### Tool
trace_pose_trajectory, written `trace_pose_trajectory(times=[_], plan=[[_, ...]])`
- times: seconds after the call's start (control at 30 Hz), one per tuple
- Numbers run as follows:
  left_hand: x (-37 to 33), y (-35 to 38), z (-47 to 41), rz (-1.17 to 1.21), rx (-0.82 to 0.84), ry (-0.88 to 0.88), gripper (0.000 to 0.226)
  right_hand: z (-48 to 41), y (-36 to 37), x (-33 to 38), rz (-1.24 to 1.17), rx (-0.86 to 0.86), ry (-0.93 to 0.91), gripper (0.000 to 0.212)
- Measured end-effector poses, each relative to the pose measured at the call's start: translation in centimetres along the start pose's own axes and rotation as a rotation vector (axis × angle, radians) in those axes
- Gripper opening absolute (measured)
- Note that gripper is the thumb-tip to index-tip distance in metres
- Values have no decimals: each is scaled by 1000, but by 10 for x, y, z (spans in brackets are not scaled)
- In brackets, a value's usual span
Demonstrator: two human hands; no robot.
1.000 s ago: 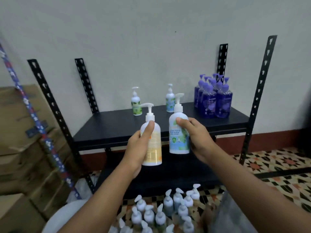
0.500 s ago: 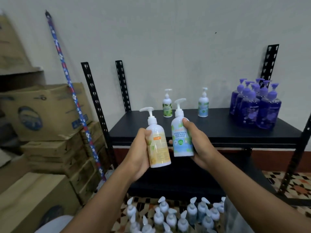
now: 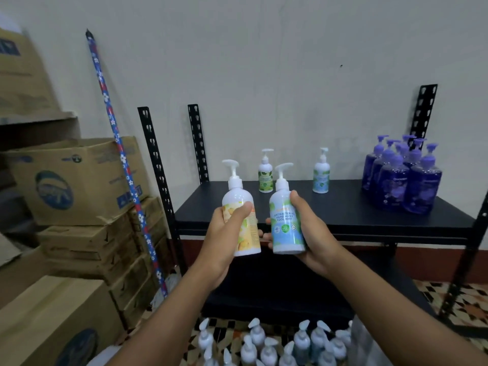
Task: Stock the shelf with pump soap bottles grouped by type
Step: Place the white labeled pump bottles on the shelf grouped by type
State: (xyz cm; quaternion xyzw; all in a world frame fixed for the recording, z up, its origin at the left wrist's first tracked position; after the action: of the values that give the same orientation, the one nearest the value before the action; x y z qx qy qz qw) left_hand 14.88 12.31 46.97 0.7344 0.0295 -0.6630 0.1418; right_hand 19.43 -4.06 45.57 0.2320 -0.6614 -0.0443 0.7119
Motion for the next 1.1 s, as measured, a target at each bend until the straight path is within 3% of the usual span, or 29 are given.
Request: trace_pose_trajectory(times=[0.2,0.4,0.53,0.63,0.83,1.1], plan=[[20,28,-29,46,44,-50,43,-5,-33,4,58,-51,-17,78],[54,75,-74,28,114,-43,38,-37,-96,16,175,-243,-98,56],[69,106,-110,-10,129,-4,61,-71,-131,31,241,-326,-191,43],[77,125,-138,-17,143,11,64,-98,-152,44,319,-386,-252,33],[93,147,-183,42,149,-12,42,-148,-175,50,424,-406,-289,34],[108,156,-212,79,146,-8,44,-181,-192,34,512,-381,-281,48]])
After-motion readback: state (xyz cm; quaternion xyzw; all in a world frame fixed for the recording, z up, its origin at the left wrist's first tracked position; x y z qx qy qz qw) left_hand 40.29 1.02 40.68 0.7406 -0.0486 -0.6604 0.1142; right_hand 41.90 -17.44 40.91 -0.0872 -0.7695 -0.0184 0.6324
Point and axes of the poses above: each hand's wrist, its own z-axis away from the middle knuckle, its own y-axis out of the palm, x = y × z, the point moved 5 cm from there along -z, towards the middle knuckle, and after that the axes turned 3 degrees about -x, right-handed, at the moved point
